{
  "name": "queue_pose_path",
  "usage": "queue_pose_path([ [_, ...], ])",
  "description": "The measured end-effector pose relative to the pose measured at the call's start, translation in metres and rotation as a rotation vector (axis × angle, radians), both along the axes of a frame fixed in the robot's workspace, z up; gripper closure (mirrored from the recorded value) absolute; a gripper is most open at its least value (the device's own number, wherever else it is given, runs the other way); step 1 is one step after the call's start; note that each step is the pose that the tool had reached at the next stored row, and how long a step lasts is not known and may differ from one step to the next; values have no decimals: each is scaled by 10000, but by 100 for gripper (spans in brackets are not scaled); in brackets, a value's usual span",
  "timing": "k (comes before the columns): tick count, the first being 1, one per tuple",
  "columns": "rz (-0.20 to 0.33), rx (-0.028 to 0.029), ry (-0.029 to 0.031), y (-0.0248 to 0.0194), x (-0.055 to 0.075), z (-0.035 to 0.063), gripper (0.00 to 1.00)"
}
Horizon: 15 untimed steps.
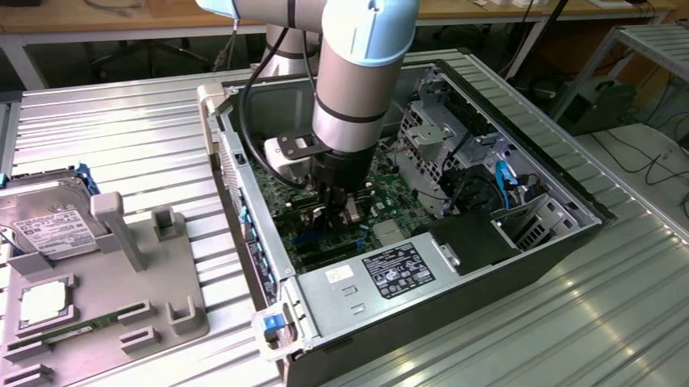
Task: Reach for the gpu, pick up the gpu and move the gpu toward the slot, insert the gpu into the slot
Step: 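Insert the gpu into the slot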
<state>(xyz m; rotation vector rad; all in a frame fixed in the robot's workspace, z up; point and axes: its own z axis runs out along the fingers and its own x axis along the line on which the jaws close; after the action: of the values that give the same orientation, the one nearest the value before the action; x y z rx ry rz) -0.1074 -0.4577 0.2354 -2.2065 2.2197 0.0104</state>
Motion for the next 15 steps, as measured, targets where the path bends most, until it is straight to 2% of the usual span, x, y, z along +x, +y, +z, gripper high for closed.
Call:
queue_pose_path([
  [15, 1, 3, -4, 1, -39, -1, 72],
])
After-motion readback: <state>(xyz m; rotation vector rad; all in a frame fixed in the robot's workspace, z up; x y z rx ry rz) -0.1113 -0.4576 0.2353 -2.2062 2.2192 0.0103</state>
